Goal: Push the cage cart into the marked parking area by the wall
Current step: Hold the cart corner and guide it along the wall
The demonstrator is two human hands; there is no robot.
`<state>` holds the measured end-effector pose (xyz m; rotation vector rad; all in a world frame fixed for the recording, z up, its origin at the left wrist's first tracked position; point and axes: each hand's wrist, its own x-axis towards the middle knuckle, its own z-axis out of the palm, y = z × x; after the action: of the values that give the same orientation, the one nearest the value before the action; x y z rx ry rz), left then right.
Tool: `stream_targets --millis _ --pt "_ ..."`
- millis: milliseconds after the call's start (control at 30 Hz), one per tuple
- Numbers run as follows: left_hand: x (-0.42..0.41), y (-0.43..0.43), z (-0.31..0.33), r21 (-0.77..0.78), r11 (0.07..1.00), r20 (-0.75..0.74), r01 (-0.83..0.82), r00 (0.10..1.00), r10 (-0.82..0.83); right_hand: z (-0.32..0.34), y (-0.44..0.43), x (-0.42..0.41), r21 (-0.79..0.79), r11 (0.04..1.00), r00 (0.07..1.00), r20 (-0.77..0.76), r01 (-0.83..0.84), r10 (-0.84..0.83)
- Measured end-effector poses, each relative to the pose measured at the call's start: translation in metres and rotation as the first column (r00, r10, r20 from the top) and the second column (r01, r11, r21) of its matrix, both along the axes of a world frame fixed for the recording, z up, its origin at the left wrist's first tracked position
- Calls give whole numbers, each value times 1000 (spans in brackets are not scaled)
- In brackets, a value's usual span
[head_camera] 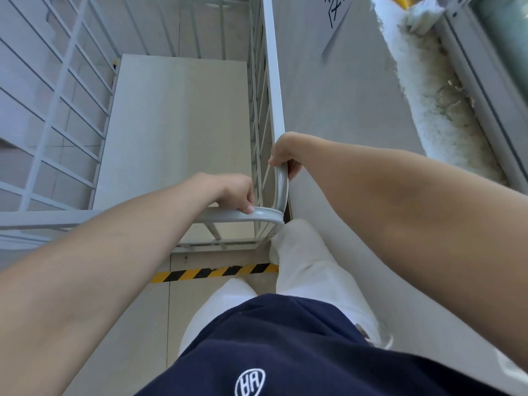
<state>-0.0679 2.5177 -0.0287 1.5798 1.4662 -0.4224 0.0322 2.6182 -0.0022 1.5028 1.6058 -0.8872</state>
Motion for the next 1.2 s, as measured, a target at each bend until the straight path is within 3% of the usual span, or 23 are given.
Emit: stream_targets --millis 67,133,233,333,600,800,1200 --pt "-2 7 -1 -8 1000 -1 -7 1000 7 -2 4 0 18 998 995 -80 59 -57" --pt "-2 12 3 -25 999 14 -26 1000 26 -5 7 3 13 1000 999 -42 -3 4" --pt "-2 19 2 -63 997 50 -51 997 54 -10 14 2 36 995 988 -127 98 -92" --pt "-2 19 1 -105 993 50 -51 997 56 -11 13 3 18 998 998 -44 52 -51" --pt "0 13 -1 -136 989 46 -54 997 61 -20 16 4 -63 998 1000 -28 1 -3" --pt "-1 7 -5 -65 998 58 -26 998 30 -22 14 7 -20 999 998 -49 -38 37" --pt "-5 7 -8 -12 1000 76 16 997 -15 -20 10 9 -11 999 996 -81 40 -41"
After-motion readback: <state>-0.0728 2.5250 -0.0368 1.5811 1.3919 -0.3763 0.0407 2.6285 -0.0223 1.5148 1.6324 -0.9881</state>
